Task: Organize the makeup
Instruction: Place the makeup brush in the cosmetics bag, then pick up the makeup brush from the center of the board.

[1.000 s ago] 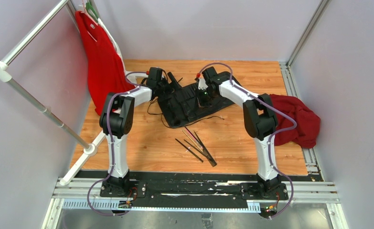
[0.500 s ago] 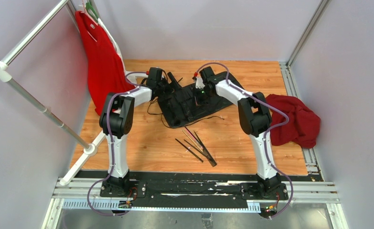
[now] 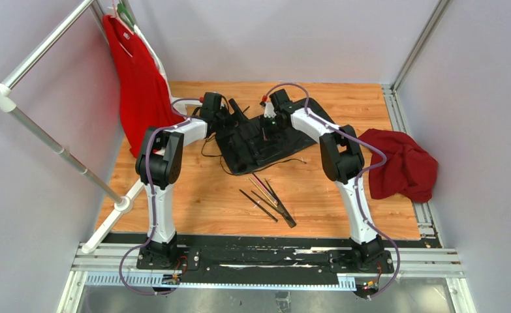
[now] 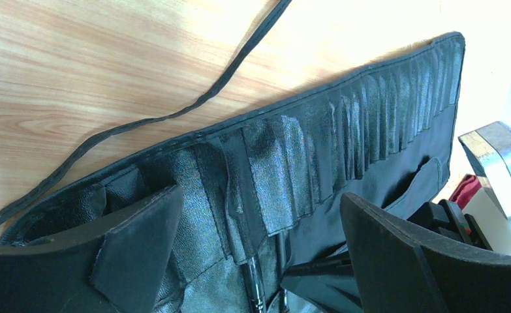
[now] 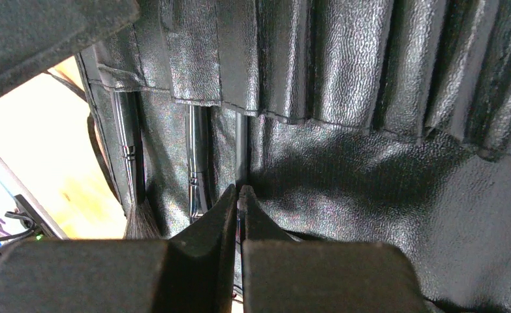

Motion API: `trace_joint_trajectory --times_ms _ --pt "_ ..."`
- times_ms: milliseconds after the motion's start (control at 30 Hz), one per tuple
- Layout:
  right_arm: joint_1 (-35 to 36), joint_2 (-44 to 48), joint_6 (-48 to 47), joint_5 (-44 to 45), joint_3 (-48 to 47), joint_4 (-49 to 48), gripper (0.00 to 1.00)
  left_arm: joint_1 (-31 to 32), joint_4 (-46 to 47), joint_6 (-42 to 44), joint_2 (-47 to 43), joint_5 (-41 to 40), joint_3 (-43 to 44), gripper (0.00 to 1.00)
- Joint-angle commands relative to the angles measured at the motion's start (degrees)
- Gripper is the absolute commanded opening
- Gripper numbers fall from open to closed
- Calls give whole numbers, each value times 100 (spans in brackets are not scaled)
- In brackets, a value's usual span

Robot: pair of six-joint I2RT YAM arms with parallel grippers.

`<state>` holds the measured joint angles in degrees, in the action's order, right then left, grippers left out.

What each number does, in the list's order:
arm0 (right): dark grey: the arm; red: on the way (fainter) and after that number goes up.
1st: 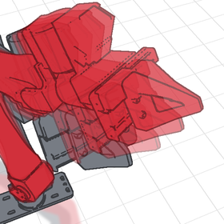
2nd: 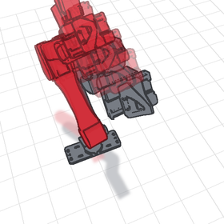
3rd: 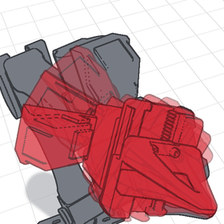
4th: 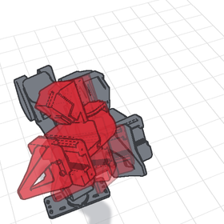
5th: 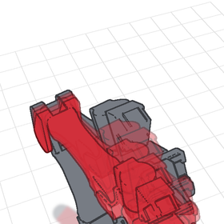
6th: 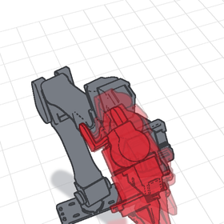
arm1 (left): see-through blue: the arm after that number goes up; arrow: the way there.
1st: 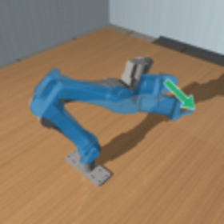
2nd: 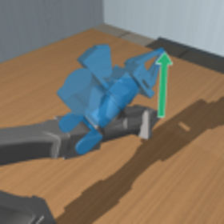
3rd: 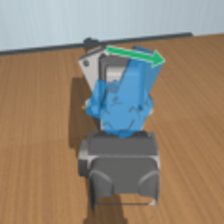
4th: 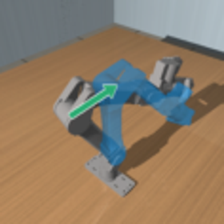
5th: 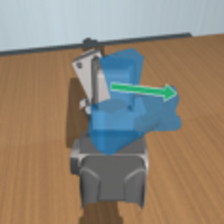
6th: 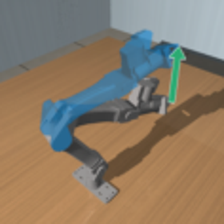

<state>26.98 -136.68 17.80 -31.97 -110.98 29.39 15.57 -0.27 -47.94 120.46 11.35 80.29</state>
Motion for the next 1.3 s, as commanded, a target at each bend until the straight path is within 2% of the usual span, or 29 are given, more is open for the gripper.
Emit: trace_joint_trajectory --times_ms 0,167,200,267,333,367,433,600,867,1067,1267 --pt "-35 -162 51 -40 -250 -78 1 -10 -731 169 113 -116 -230 98" --pt "-35 -164 60 -39 -281 -110 1 -11 -739 180 100 -125 -237 98" --pt "-35 -156 56 -39 -273 -109 5 -11 -742 176 100 -126 -234 98" --pt "-43 -126 63 -2 -242 -108 24 -10 -740 171 100 -130 -226 98" --pt "-44 -64 38 59 -177 -113 39 -10 -738 171 109 -118 -212 98" --pt "-44 -15 19 90 -133 -135 44 -13 -744 170 101 -123 -215 98" --pt "-57 151 -15 168 2 -178 49 -12 -742 167 100 -125 -211 98" --pt "-86 838 -138 278 546 -198 50 -15 -740 162 100 -122 -215 98" --pt "159 2969 -676 736 2641 -315 49 -12 -768 180 107 -120 -143 98" --pt "1288 4498 -1044 1794 4229 -530 48 -10 -777 215 106 -131 -108 98" --pt "2453 5140 -985 2428 5316 -1107 48 -28 -817 264 95 -138 -79 98"
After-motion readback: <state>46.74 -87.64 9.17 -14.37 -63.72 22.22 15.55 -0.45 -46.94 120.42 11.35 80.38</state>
